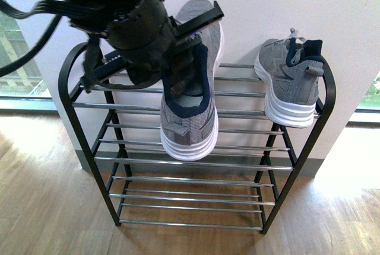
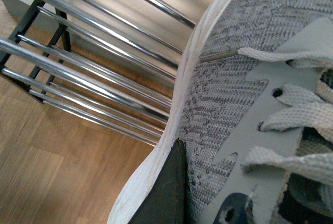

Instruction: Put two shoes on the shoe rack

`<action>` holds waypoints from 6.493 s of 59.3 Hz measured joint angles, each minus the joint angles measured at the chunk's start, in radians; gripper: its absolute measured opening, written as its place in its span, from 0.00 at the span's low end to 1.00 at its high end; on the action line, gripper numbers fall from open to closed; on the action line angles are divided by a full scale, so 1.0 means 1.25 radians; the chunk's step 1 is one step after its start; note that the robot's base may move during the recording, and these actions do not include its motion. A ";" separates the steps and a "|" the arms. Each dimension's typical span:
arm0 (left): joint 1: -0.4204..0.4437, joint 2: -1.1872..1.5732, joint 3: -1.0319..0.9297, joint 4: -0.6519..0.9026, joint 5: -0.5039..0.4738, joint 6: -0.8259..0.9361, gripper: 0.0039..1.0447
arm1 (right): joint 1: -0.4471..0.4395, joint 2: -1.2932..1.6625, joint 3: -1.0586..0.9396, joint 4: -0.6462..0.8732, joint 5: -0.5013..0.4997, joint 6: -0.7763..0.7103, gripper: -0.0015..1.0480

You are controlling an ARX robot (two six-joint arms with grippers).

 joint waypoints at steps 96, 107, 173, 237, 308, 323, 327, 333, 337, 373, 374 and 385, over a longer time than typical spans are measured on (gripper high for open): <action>-0.026 0.399 0.551 -0.160 0.017 -0.008 0.14 | 0.000 0.000 0.000 0.000 0.000 0.000 0.91; -0.005 0.306 0.384 -0.047 0.079 -0.007 0.50 | 0.000 0.000 0.000 0.000 0.000 0.000 0.91; 0.325 -0.681 -0.927 0.818 0.089 0.655 0.01 | 0.000 0.000 0.000 0.000 0.000 0.000 0.91; 0.432 -1.234 -1.080 0.431 0.193 0.656 0.01 | 0.000 0.000 0.000 0.000 0.000 0.000 0.91; 0.433 -1.581 -1.080 0.075 0.193 0.657 0.01 | 0.000 0.000 0.000 0.000 0.000 0.000 0.91; 0.433 -1.581 -1.080 0.075 0.193 0.656 0.41 | 0.000 0.000 0.000 0.000 0.000 0.000 0.91; 0.433 -1.581 -1.080 0.075 0.193 0.656 0.51 | 0.000 0.000 0.000 0.000 0.000 0.000 0.91; 0.433 -1.581 -1.080 0.075 0.193 0.656 0.70 | 0.000 0.000 0.000 0.000 0.000 0.000 0.91; 0.433 -1.581 -1.080 0.075 0.193 0.656 0.85 | 0.000 0.000 0.000 0.000 0.000 0.000 0.91; 0.433 -1.581 -1.080 0.075 0.193 0.658 0.91 | 0.000 0.000 0.000 0.000 0.000 0.000 0.91; 0.433 -1.581 -1.080 0.075 0.193 0.658 0.91 | 0.000 0.000 0.000 0.000 0.000 0.000 0.91; 0.433 -1.581 -1.080 0.075 0.191 0.658 0.91 | 0.000 0.000 0.000 0.000 -0.003 0.000 0.91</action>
